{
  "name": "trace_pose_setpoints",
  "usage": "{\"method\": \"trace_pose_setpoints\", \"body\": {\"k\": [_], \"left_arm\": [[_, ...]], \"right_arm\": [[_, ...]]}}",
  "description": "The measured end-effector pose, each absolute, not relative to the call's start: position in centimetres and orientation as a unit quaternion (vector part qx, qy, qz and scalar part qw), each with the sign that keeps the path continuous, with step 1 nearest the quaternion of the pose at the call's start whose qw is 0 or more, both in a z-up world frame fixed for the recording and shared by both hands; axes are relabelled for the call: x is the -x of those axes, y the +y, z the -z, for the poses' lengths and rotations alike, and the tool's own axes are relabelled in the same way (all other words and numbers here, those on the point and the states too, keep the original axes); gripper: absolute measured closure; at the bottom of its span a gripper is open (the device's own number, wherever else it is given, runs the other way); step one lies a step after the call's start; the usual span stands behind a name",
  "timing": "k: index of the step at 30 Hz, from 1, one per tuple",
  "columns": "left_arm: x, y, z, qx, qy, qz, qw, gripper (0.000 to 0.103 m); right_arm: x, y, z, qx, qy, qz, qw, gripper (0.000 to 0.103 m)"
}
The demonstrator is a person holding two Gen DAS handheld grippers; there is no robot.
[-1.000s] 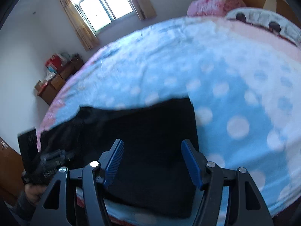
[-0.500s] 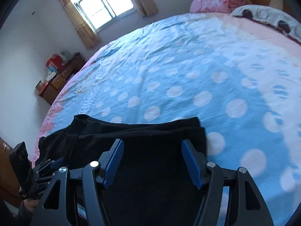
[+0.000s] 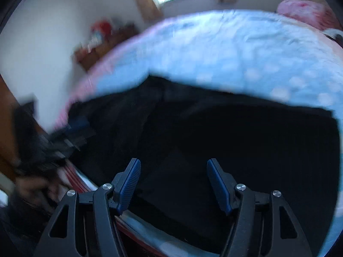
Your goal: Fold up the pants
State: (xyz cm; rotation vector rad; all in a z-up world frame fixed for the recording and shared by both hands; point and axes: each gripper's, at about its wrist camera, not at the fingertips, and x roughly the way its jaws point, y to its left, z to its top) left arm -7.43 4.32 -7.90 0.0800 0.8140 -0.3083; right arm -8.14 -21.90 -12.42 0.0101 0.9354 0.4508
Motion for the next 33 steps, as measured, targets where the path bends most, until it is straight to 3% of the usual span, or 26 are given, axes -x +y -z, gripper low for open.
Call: {"method": "trace_pose_setpoints", "body": {"k": [14, 25, 28, 33], "left_arm": [[6.0, 6.2, 9.3, -0.034, 0.421, 0.109, 0.900, 0.024], [5.7, 5.4, 10.2, -0.043, 0.421, 0.119, 0.898, 0.009], [6.3, 5.5, 9.2, -0.040, 0.408, 0.123, 0.904, 0.009], [6.4, 5.6, 7.1, -0.019, 0.370, 0.129, 0.920, 0.009]], "right_arm": [[6.1, -18.3, 9.6, 0.006, 0.415, -0.216, 0.884, 0.037], [5.6, -16.3, 11.8, 0.075, 0.426, -0.202, 0.879, 0.031], [5.7, -17.6, 10.3, 0.040, 0.443, -0.215, 0.869, 0.031], [6.2, -20.1, 5.2, -0.008, 0.402, -0.248, 0.881, 0.031]]}}
